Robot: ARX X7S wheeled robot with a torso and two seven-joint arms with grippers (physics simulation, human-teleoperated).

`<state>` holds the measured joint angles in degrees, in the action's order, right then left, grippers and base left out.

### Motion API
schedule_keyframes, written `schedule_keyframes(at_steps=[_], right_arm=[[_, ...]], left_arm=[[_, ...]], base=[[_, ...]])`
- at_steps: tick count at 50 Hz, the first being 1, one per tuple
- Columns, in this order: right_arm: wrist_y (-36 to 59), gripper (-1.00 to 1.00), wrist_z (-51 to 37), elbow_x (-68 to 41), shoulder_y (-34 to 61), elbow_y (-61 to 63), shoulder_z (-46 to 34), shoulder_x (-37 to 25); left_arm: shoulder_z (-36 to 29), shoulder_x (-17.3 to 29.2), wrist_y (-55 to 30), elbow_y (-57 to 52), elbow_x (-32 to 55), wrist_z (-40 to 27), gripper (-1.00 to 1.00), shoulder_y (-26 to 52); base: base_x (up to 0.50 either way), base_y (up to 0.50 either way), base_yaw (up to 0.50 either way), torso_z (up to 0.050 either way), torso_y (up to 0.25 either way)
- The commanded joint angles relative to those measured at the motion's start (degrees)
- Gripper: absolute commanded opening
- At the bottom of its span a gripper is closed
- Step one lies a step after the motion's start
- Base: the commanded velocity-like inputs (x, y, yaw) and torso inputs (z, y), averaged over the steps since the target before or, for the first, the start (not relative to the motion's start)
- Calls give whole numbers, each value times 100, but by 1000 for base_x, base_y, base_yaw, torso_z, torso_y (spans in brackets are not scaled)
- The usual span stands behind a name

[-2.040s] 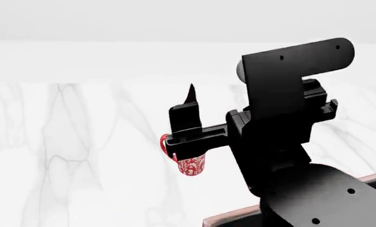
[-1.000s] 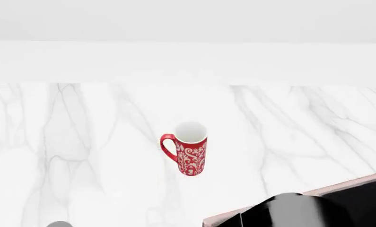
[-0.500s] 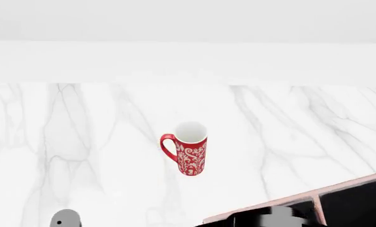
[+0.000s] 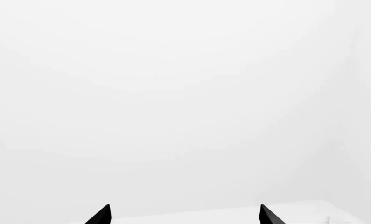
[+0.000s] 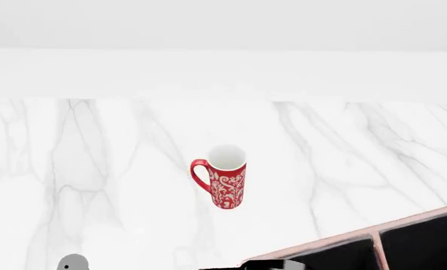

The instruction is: Pick up the book and place it in the right compartment of the caddy.

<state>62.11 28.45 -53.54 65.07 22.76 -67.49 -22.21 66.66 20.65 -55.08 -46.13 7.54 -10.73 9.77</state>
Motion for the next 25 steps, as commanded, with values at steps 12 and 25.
schedule_keyframes(at_steps=[12,25], right_arm=[[-745,100,788,613,-461,-999,-526,451],[-1403,-100,1043,947,-772,-1526,-662,364]], left_arm=[[136,-198,143,65,-106,155,100,-65],[136,-239,188,56,-110,165,100,-114]], base=[[0,0,0,0,0],[0,0,0,0,0]])
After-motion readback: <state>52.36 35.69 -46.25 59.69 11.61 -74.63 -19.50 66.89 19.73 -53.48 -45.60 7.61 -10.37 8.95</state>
